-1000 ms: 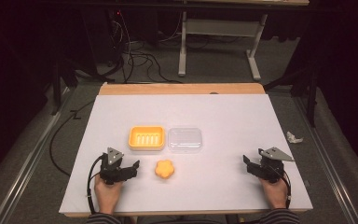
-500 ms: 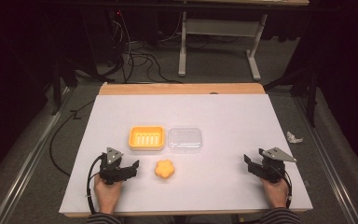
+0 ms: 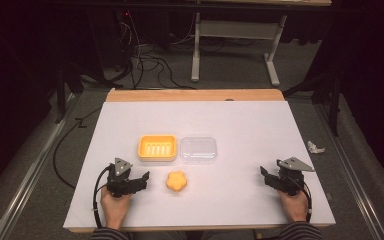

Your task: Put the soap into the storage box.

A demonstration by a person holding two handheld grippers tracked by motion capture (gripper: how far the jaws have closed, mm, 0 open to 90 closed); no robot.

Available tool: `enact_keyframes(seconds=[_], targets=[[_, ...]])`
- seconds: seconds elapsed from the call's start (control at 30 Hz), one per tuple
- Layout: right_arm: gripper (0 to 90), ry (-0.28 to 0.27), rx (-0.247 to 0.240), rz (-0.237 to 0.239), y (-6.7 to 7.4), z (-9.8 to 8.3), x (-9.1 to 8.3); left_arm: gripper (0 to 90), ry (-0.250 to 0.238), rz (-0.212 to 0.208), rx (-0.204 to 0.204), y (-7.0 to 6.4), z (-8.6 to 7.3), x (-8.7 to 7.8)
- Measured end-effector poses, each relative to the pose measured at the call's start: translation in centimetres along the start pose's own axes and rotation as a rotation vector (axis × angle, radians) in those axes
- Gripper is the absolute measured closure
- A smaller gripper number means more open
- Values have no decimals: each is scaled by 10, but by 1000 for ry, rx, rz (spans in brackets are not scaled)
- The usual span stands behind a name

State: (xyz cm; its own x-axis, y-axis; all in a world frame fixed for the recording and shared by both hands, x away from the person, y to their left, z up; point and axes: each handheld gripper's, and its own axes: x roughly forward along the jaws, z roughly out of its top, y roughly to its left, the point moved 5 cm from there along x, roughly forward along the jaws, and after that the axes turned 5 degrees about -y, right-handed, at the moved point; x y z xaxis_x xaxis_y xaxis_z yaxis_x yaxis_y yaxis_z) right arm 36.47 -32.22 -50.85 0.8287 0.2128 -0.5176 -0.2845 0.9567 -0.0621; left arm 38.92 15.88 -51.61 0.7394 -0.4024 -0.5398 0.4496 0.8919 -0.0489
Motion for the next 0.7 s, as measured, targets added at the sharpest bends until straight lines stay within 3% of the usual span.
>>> enact_keyframes(seconds=[0.33,0.47,0.7], targets=[[302,-10,-3,2,0,0,-1,182,4,-3,10,-1,1,-1],[299,-11,-4,3,0,0,-1,181,-4,-40,-3,-7,3,-1],[294,-13,-18,1,1,0,-1,206,26,-74,-22,-12,3,-3]])
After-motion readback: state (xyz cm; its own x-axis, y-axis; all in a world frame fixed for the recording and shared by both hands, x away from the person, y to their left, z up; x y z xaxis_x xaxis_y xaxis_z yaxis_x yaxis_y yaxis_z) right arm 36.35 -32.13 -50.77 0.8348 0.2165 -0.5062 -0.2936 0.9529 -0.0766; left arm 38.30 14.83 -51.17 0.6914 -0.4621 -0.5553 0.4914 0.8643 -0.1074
